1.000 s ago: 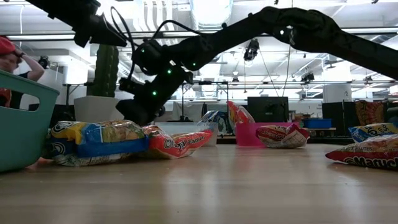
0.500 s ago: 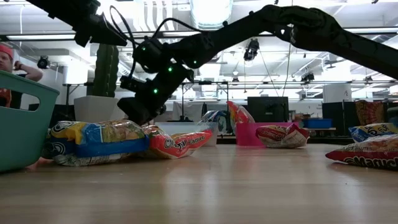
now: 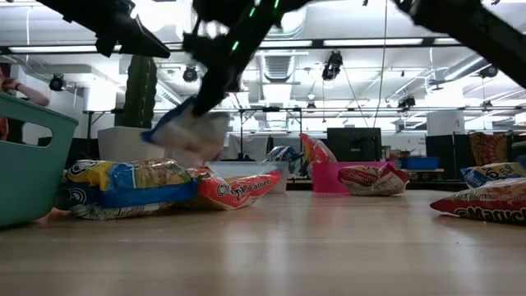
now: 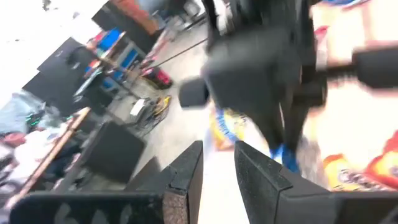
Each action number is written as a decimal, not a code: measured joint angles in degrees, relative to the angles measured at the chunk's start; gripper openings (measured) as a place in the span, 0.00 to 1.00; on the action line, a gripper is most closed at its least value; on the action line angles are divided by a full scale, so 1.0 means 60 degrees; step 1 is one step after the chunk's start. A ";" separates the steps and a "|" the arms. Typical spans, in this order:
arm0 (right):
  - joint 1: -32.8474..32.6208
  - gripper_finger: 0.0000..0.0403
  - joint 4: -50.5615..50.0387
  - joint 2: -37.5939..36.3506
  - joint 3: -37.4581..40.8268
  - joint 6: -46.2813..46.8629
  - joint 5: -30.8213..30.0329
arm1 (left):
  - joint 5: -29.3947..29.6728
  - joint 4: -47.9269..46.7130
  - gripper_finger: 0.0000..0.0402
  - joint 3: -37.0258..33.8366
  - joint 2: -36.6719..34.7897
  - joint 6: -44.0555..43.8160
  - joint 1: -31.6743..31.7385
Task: Sort Maruchan noodles
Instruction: Put the blue noodle pack into the white bin
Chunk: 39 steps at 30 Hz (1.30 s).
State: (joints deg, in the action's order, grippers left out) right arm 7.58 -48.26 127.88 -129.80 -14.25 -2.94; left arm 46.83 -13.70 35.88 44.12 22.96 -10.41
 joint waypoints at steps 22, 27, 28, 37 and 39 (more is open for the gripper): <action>-0.1394 0.02 0.2724 -0.4296 0.8849 0.4348 -0.3371 | -0.2965 0.1929 0.19 0.0007 0.0528 0.0330 0.0004; -0.1473 0.03 0.3713 -0.4267 0.9609 0.4208 -0.2461 | -0.2958 0.1957 0.19 0.0005 0.0671 0.0342 0.0004; -0.1426 0.04 0.3676 -0.4267 0.9650 0.4342 -0.2147 | -0.2956 0.1957 0.19 0.0006 0.0678 0.0344 0.0005; -0.1216 0.31 0.2910 -0.4269 0.9396 0.4674 -0.0203 | -0.2948 0.1979 0.19 0.0004 0.0673 0.0346 0.0004; -0.1222 0.38 0.2150 -0.4335 0.9073 0.4628 -0.0175 | -0.2947 0.1974 0.19 0.0004 0.0681 0.0346 0.0004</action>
State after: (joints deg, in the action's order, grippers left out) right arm 0.25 -35.36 101.87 -75.36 13.52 -3.99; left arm 29.15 -1.85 35.90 48.21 25.04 -10.39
